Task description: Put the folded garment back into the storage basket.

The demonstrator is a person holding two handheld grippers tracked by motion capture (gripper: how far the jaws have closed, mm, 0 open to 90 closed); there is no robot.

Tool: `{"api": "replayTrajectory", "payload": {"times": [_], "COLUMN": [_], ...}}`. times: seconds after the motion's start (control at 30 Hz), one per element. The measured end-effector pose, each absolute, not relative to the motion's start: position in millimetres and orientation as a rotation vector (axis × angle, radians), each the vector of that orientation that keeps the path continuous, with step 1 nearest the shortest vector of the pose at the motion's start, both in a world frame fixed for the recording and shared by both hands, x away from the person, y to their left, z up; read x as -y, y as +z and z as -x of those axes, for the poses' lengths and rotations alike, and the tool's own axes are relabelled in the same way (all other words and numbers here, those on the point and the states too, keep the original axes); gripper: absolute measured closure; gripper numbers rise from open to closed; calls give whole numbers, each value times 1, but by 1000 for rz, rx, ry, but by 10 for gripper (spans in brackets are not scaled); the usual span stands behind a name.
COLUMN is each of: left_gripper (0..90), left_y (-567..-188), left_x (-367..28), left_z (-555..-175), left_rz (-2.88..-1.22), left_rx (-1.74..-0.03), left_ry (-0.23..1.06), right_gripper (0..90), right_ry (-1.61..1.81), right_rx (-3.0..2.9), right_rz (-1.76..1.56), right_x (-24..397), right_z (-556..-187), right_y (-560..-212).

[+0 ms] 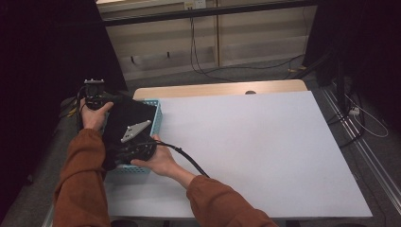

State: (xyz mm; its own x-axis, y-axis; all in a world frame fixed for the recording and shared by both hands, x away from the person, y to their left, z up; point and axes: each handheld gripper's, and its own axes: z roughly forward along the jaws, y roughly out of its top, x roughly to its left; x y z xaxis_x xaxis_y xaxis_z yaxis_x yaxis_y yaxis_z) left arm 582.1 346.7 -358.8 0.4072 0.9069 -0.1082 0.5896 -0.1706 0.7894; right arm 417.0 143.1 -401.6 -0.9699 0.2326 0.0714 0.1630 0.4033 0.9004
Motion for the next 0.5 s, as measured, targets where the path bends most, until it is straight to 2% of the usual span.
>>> {"api": "replayTrajectory", "payload": {"times": [0.2,0.33,0.5], "left_gripper": [798,716,473], "left_y": [-362,-368,-372], "left_x": [-347,-349,-349], "left_z": [-585,-586,-581], "left_rz": [-1894,-1883,-1910], "left_rx": [-1299,-1307,-1327], "left_ry": [520,520,527], "right_gripper": [815,815,815], "right_ry": [1622,1606,1597], "right_rx": [-2592,-2599,-2611], "right_rz": [-380,-392,-402], "right_x": [-145,-144,-143], "right_z": [-420,-424,-428], "right_y": [-406,-407,-409]}}
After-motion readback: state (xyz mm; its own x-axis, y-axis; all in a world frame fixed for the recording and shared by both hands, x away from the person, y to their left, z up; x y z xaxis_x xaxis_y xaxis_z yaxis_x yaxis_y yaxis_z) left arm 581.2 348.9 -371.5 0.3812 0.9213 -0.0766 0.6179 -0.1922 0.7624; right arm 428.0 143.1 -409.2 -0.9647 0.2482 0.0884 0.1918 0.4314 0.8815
